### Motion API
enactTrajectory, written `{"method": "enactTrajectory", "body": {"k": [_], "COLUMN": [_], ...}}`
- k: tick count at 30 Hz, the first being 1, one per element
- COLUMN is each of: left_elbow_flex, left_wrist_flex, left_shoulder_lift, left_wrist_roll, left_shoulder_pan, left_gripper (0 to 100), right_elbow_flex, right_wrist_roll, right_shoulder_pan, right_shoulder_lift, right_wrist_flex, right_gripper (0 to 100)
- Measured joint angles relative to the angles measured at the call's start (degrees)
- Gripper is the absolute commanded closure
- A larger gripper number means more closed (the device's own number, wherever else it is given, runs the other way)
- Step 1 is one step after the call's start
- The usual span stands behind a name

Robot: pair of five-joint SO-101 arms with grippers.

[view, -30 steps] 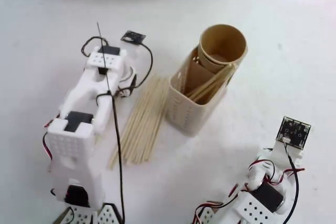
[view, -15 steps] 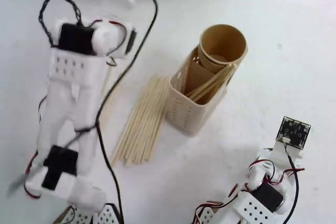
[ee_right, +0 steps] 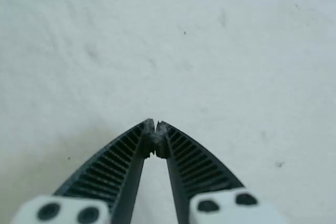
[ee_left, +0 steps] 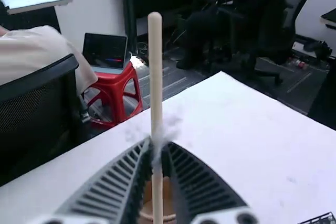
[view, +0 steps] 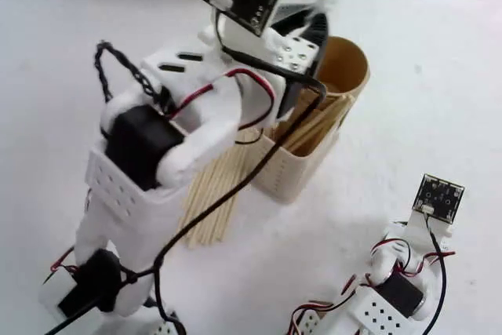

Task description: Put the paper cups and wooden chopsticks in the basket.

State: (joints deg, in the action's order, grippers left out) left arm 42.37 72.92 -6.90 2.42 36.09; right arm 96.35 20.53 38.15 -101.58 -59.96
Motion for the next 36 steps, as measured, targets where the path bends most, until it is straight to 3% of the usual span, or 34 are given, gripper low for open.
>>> {"method": "enactTrajectory", "body": {"k": [8, 12, 16, 27, 31, 36], "left_elbow_flex": [-16.09, -22.15, -22.42, -22.51, -22.68, -28.4], "left_wrist_flex": [-17.49, -21.27, -21.19, -15.21, -8.18, -3.96], "left_shoulder_lift": [0.0, 0.09, 0.09, -0.53, -5.01, -6.95], "left_wrist_roll": [-0.35, -1.67, -1.93, -1.93, -1.93, -1.93], "left_shoulder_pan": [1.32, 1.32, 1.05, -3.16, -10.55, -26.11], "left_gripper": [98, 94, 88, 88, 88, 88], "right_elbow_flex": [0.0, 0.0, 0.0, 0.0, 0.0, 0.0], "right_wrist_roll": [0.0, 0.0, 0.0, 0.0, 0.0, 0.0], "right_shoulder_pan": [0.0, 0.0, 0.0, 0.0, 0.0, 0.0], "right_shoulder_lift": [0.0, 0.0, 0.0, 0.0, 0.0, 0.0], "right_wrist_flex": [0.0, 0.0, 0.0, 0.0, 0.0, 0.0], "right_gripper": [98.1, 98.1, 98.1, 98.1, 98.1, 98.1]}}
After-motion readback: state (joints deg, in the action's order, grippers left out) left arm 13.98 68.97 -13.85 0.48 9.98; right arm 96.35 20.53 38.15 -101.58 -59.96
